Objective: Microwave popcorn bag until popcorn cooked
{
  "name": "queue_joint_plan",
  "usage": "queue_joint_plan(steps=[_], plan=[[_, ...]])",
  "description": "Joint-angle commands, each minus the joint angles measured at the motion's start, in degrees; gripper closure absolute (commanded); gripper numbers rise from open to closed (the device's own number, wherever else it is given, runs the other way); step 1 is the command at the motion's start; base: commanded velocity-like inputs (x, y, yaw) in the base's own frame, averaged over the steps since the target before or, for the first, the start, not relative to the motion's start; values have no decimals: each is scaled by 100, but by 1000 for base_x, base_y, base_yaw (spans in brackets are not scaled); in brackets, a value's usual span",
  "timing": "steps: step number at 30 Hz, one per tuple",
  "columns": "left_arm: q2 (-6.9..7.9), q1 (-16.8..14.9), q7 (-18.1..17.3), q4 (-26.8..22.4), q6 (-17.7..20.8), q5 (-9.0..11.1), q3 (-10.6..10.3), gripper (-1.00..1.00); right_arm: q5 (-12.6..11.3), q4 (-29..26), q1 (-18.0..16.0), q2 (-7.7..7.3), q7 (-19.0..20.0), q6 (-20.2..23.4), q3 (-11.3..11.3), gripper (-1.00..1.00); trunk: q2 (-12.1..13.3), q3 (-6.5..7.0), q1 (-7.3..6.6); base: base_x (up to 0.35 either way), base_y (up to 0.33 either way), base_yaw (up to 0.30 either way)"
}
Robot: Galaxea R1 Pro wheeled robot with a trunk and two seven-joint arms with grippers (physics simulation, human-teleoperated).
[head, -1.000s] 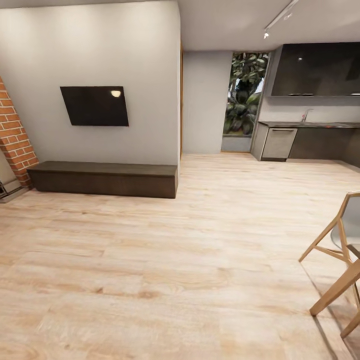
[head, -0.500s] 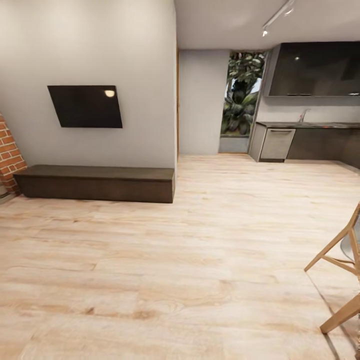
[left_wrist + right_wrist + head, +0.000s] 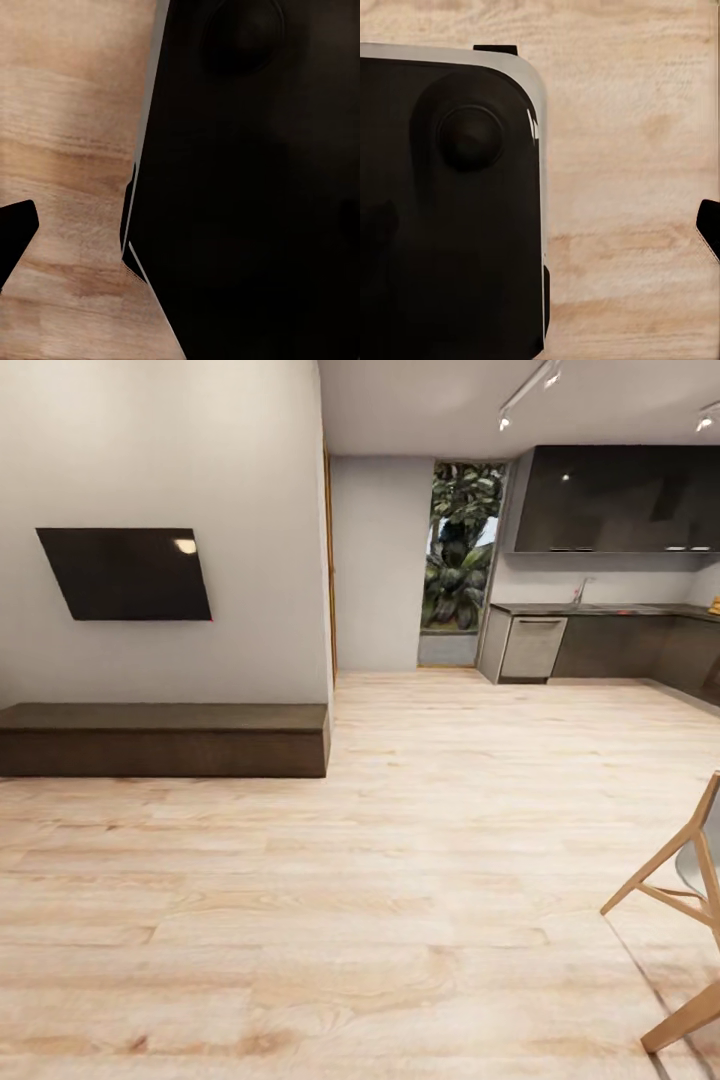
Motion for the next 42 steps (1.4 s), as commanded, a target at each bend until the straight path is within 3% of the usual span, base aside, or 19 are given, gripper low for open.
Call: queue_joint_plan(steps=[1, 19, 25, 33, 42], plan=[[0, -3, 2, 2, -5, 3, 24, -100, -1, 6, -3, 0, -11, -19, -3, -100, -2, -5, 3, 330, 0, -2], [1, -3, -1, 2, -6, 6, 24, -100, 4, 8, -3, 0, -11, -18, -3, -100, -2, -5, 3, 330, 0, -150], [158, -3, -13, 2, 24, 2, 23, -100, -2, 2, -3, -20, -11, -19, 3, -100, -2, -5, 3, 330, 0, -158], [157, -3, -6, 2, 9, -9, -25, -100, 8, 0, -3, -43, -15, -21, 7, -100, -2, -5, 3, 337, 0, -266], [170, -3, -6, 2, 9, -24, -31, -100, 10, 0, -3, -226, -12, -26, 11, -100, -2, -12, 3, 342, 0, -245]])
